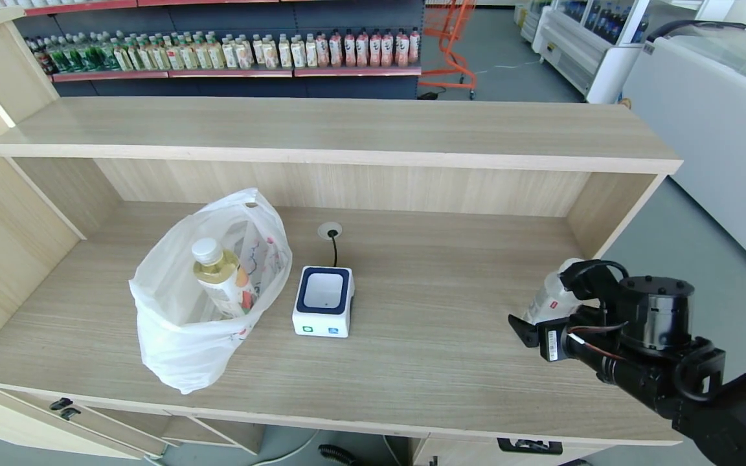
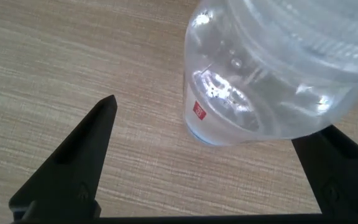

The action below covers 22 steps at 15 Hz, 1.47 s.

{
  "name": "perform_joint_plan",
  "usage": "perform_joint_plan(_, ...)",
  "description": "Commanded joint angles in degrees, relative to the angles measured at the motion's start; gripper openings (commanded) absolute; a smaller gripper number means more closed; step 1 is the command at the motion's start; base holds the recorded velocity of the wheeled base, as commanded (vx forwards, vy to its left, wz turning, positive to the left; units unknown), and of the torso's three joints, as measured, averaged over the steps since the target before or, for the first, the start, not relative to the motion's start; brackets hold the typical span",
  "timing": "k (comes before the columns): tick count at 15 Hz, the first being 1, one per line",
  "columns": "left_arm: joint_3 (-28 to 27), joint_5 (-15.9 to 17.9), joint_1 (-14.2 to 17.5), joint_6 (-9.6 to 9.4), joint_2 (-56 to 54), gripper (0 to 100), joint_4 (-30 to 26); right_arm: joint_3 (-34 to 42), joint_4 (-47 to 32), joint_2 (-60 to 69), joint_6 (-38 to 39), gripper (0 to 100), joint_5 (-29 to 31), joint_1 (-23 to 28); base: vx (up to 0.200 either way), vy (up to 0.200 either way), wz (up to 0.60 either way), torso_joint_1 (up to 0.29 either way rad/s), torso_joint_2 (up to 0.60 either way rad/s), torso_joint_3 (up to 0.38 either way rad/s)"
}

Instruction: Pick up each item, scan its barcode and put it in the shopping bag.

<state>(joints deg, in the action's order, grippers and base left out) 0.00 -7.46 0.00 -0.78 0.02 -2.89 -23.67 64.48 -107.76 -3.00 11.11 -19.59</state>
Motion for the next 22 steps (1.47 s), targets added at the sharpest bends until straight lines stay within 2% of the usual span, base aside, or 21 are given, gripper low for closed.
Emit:
perform_joint_plan(1,0.0,-0.1,0.0,-0.01,0.06,100,-0.01,-0.14,1.44,-2.01,-0.78,100,-0.82,-0.19,0.0,0.0,0.0,0.0,0.0,0.0)
perform_joint_plan(10,0.0,-0.01,0.0,-0.01,0.06,100,-0.01,-3.84,3.46,-3.86,-3.15,100,-0.56,0.25,0.0,0.0,0.0,0.0,0.0,0.0)
perform_joint_plan(14,0.0,-0.01,0.0,-0.01,0.06,100,-0.01,-5.07,7.15,-7.72,-3.42,100,-0.91,1.31,0.0,0.0,0.0,0.0,0.0,0.0)
perform_joint_plan(15,0.0,-0.01,0.0,-0.01,0.06,100,-0.01,-6.12,7.15,-8.25,-3.33,0,-1.35,1.31,0.0,0.0,0.0,0.0,0.0,0.0)
perform_joint_plan(22,0.0,-0.01,0.0,-0.01,0.06,100,-0.01,-12.27,7.07,-10.1,-4.82,0,-3.81,2.19,0.0,0.0,0.0,0.0,0.0,0.0)
